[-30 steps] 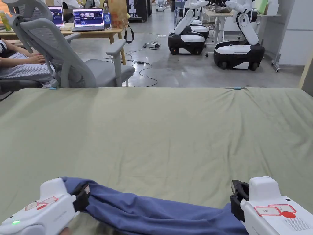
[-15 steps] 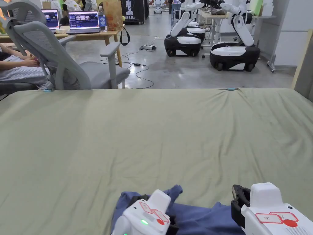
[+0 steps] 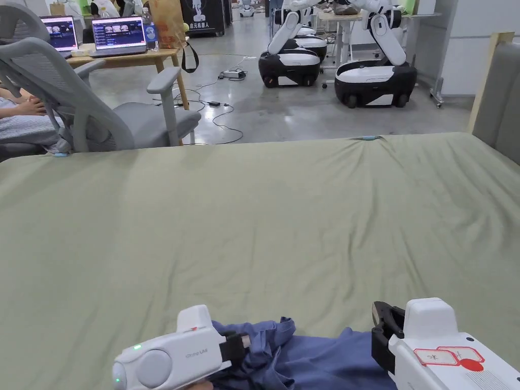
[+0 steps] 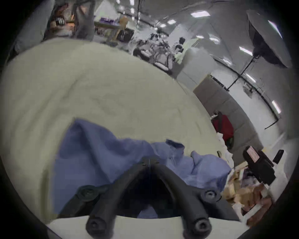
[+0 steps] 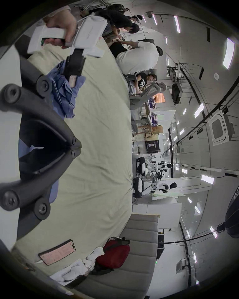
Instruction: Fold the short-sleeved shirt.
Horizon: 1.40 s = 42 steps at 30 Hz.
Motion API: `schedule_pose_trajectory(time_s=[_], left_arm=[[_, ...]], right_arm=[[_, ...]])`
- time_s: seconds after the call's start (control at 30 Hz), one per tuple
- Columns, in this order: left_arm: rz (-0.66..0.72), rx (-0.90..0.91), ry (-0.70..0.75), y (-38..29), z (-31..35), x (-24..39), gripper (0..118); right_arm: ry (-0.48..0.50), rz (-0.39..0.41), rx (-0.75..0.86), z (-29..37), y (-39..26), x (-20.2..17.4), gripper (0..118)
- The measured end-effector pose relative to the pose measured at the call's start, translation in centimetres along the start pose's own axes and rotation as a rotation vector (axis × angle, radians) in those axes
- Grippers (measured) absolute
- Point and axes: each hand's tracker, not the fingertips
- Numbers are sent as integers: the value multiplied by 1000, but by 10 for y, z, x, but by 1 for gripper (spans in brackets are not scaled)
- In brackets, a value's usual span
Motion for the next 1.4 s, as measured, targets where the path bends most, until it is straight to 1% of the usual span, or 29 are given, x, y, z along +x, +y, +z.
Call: schedule_pose_trajectory(time_s=[0.07,0.17,0.23,0.3,0.4,0.47,0.5,0.57,0.6,0.63,0.67,0.7,0.73,0.77,0.8,0.83,0.9,0.93,0.97,1.0,1.03,1.07,1.1,1.13,1.2,1.23,1.27,1.3,1.4], left_arm=[[-30,-8,18,-12,-16,15,0],[-66,-49,-29,-27,-33,37,0],[-106,-35,1,-30,-33,45,0],[-112,-16,15,-24,-24,44,0],[-135,110,14,-6,20,45,0],[-154,150,40,1,43,38,0],[-131,177,53,2,52,28,0],[-15,200,6,4,65,-3,2],[44,200,-17,3,70,-20,17],[85,211,-27,1,76,-36,47],[126,216,-23,-1,78,-47,94],[174,220,-1,-5,80,-61,118],[220,251,-17,-9,84,-71,118],[229,269,30,-11,84,-78,112],[213,235,-1,-13,81,-83,114],[242,192,-32,-16,76,-90,117],[383,178,-93,-23,64,-102,117],[457,173,-144,-27,55,-108,117],[517,187,-231,-30,47,-111,117],[549,201,-302,-29,41,-111,113],[605,191,-368,-28,33,-111,102],[672,194,-411,-29,26,-112,71],[733,190,-434,-33,16,-114,26],[743,183,-386,-35,9,-111,15],[654,194,-252,-34,8,-104,14],[617,229,-242,-32,16,-104,14],[608,264,-236,-29,26,-103,14],[591,318,-195,-24,41,-105,14],[463,432,-38,-5,89,-114,14]], right_arm=[[-3,-1,-5,0,-1,1,0],[-10,-1,-6,0,0,4,0],[-15,6,-6,1,1,6,0],[-21,11,-8,1,3,7,0],[-21,13,-9,1,4,6,0],[-17,11,-11,1,3,3,0],[-13,6,-12,1,2,2,0],[-4,7,-12,2,0,-3,0],[-1,8,-13,2,0,-5,0],[4,8,-13,3,-1,-7,0],[6,8,-13,3,-1,-8,0],[8,9,-14,2,-1,-10,0],[10,10,-16,2,-1,-11,0],[11,11,-17,1,-2,-12,0],[13,13,-18,1,-2,-12,0],[13,14,-19,0,-1,-12,0],[12,15,-19,-1,-1,-12,0],[11,14,-19,-1,0,-12,0],[9,11,-20,-1,0,-11,0],[9,9,-22,-1,-1,-10,0],[8,8,-26,-1,-1,-9,0],[4,9,-27,-1,-2,-9,0],[1,9,-29,-1,-3,-7,0],[-4,5,-33,-1,-4,-5,0],[-14,6,-39,-1,-5,-1,0],[-20,9,-40,0,-5,1,0],[-24,10,-40,1,-5,2,0],[-29,12,-40,2,-4,4,0],[-39,12,-39,3,-2,8,0]])
